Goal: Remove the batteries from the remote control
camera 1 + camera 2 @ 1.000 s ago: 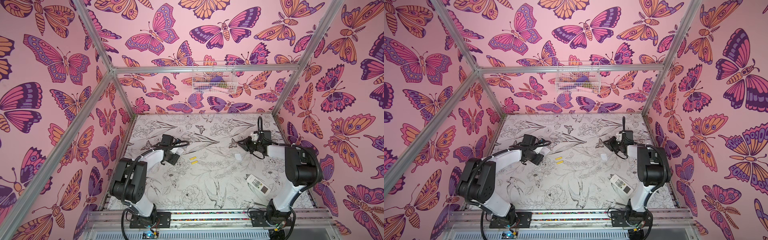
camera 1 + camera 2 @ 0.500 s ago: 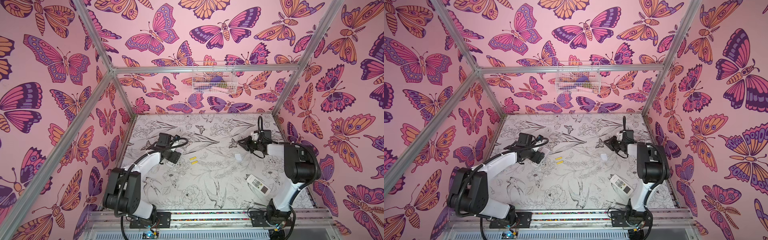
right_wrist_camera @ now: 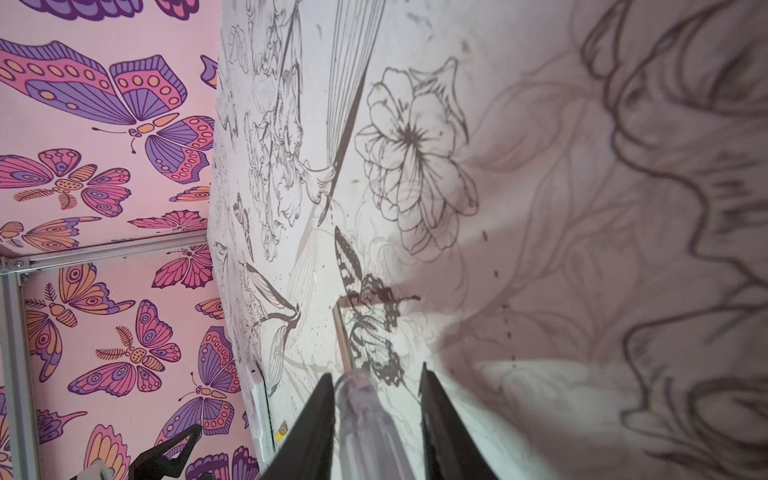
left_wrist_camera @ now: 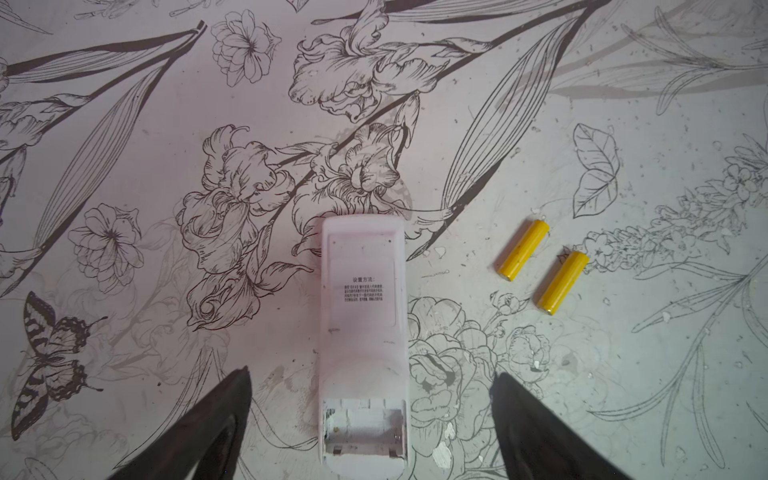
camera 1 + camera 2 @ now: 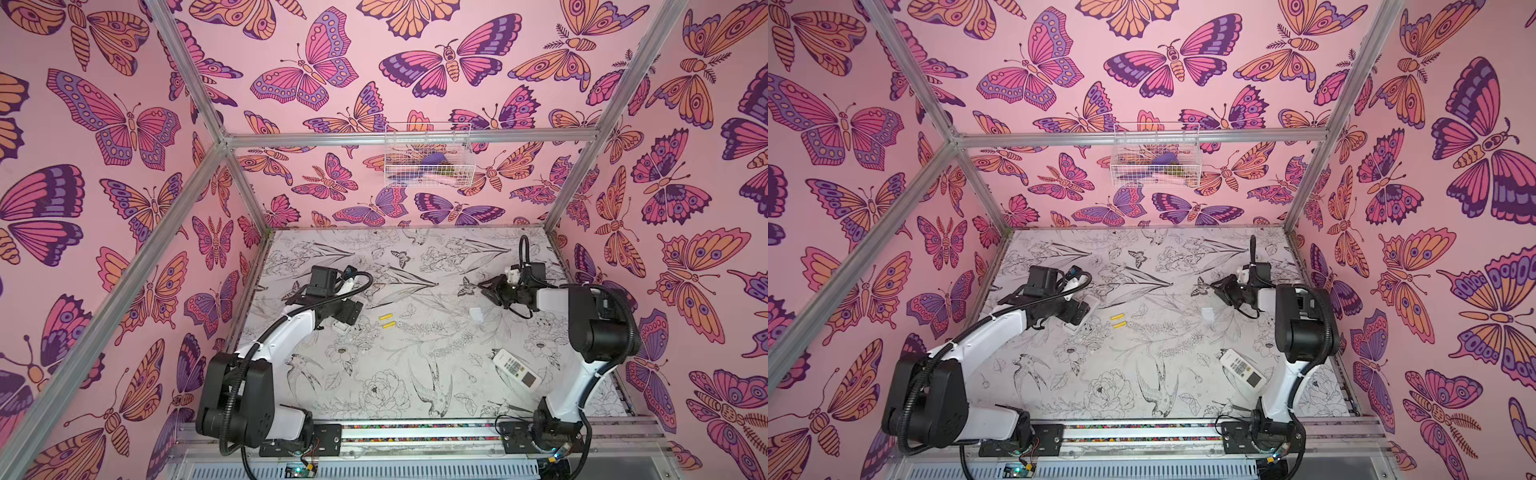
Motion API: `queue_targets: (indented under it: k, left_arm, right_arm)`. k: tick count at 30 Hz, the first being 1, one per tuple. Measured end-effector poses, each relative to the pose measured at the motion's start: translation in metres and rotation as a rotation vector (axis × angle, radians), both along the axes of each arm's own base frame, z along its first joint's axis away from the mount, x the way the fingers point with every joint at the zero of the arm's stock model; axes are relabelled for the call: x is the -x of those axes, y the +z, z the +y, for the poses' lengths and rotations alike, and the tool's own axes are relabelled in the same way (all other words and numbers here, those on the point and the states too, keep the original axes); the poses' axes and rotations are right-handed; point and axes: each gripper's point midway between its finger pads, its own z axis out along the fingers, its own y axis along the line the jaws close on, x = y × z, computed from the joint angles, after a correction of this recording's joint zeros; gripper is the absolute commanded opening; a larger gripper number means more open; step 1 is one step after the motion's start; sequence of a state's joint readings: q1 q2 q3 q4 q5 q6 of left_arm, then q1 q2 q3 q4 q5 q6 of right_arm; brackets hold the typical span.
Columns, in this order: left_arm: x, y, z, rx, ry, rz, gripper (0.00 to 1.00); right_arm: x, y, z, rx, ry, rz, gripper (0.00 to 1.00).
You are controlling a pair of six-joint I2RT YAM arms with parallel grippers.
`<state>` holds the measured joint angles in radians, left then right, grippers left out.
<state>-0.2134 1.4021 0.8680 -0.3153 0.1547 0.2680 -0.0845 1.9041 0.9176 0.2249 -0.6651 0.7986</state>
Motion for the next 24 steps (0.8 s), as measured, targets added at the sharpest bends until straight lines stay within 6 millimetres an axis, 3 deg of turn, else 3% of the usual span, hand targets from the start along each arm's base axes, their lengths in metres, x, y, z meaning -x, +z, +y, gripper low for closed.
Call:
queue_targets:
  k: [24]
  left_arm:
    - [0.0012,0.0027,-0.0003,0.035,-0.007,0.004,0.96]
  right_arm:
    - [0.011,0.0012,-0.0032,-0.024,0.021,0.002,0.6]
